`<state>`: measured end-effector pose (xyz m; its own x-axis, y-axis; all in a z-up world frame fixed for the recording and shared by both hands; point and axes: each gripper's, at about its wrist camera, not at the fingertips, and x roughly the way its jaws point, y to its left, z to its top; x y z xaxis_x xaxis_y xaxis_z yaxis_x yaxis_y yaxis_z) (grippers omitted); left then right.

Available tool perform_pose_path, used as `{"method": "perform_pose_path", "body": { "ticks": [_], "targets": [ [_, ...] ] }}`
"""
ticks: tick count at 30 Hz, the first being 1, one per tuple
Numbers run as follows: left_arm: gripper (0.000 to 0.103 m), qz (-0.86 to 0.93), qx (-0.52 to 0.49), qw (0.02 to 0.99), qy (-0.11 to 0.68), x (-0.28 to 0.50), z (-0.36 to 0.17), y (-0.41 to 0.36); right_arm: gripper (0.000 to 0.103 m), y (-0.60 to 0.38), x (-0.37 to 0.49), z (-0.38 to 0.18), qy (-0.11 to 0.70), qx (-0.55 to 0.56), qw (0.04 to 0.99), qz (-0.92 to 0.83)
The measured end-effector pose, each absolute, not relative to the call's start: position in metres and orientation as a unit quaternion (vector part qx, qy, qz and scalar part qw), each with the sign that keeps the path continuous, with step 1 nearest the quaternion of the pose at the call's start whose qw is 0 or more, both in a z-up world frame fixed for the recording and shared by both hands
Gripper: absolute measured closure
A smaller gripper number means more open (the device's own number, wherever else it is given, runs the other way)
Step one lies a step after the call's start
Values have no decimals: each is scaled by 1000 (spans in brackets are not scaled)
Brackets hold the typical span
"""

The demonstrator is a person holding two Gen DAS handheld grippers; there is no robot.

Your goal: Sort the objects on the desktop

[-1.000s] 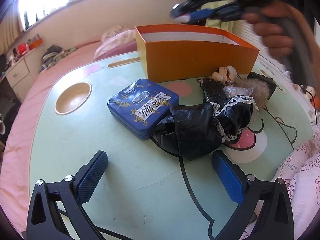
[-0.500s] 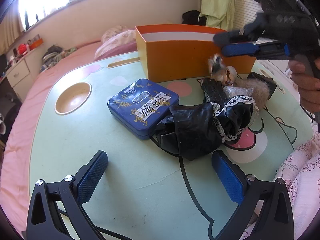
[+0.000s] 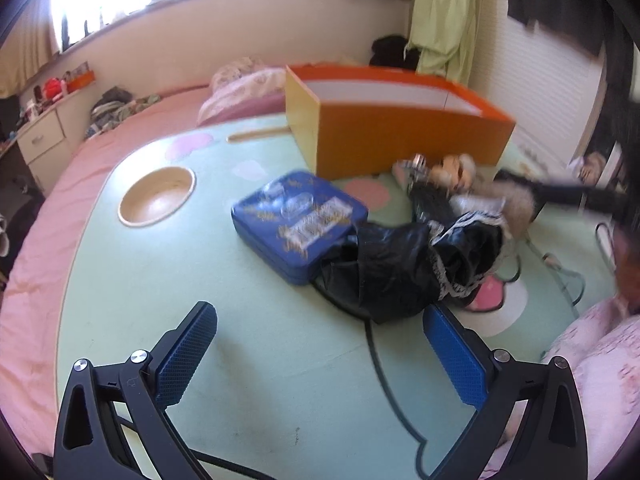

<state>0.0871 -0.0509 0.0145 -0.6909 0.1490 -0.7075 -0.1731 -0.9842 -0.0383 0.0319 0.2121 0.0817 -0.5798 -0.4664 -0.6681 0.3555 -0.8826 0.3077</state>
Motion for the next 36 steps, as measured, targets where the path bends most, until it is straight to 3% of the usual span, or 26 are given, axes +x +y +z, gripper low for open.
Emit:
{"method": "perform_pose_path", "body": {
  "ticks": [5, 7, 9, 11, 12, 14, 17, 19, 26, 34, 36],
  "targets": [
    [0, 927, -348, 141, 0, 76, 59, -45, 31, 195, 45, 57, 7, 402, 192, -895],
    [1, 925, -348, 155, -3, 61, 78, -41, 23, 177, 43, 57, 60, 394, 154, -904],
    [13, 916, -363, 168, -13, 34, 97, -38, 22, 175, 40, 58, 54, 400, 159, -901],
    [34, 897, -400, 185, -32, 2, 109, -35, 20, 177, 37, 58, 43, 405, 163, -899],
    [37, 880, -432, 194, -43, -18, 110, -32, 20, 178, 37, 58, 41, 405, 161, -899],
    [53, 846, -490, 202, -57, -51, 108, -25, 20, 179, 37, 59, 39, 404, 159, -900],
    [71, 815, -555, 167, 4, -95, 93, -8, 20, 181, 36, 57, 36, 404, 157, -901],
    [71, 798, -581, 150, 56, -111, 82, 6, 20, 181, 36, 54, 35, 404, 157, -901],
    [72, 734, -655, 140, 109, -150, 50, 24, 20, 188, 35, 50, 30, 403, 156, -901],
    [73, 720, -641, 102, 247, -147, 29, 50, 20, 188, 38, 49, 22, 402, 161, -901],
    [81, 726, -633, 95, 251, -148, 30, 46, 20, 188, 39, 49, 19, 402, 161, -901]
  ]
}}
